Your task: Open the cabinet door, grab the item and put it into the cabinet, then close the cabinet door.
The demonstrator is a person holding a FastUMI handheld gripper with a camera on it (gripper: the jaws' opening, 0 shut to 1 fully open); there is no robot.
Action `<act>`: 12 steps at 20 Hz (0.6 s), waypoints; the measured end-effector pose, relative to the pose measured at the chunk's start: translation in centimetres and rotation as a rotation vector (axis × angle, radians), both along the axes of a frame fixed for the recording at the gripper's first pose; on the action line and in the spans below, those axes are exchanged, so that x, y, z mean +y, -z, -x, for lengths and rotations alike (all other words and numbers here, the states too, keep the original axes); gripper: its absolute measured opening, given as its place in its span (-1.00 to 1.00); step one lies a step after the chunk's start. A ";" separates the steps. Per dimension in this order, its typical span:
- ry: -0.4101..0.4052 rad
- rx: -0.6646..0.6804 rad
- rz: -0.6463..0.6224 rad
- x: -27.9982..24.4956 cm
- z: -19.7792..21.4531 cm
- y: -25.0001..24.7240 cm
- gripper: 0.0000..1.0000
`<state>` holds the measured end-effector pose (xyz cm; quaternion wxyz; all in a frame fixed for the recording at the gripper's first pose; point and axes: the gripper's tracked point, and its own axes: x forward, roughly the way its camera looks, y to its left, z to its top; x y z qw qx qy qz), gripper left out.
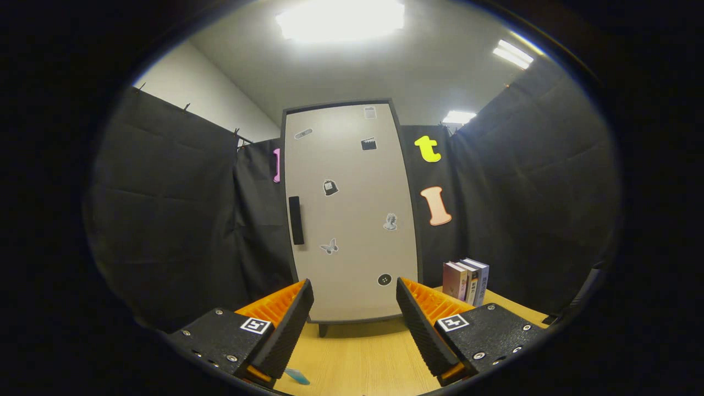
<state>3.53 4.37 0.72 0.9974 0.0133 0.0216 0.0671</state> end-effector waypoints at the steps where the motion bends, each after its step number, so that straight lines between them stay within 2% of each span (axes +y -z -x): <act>1: -0.013 0.001 -0.006 0.5 -0.7 -0.2 0.88; 12: -0.138 -0.043 -0.040 6.3 -10.1 -4.8 0.87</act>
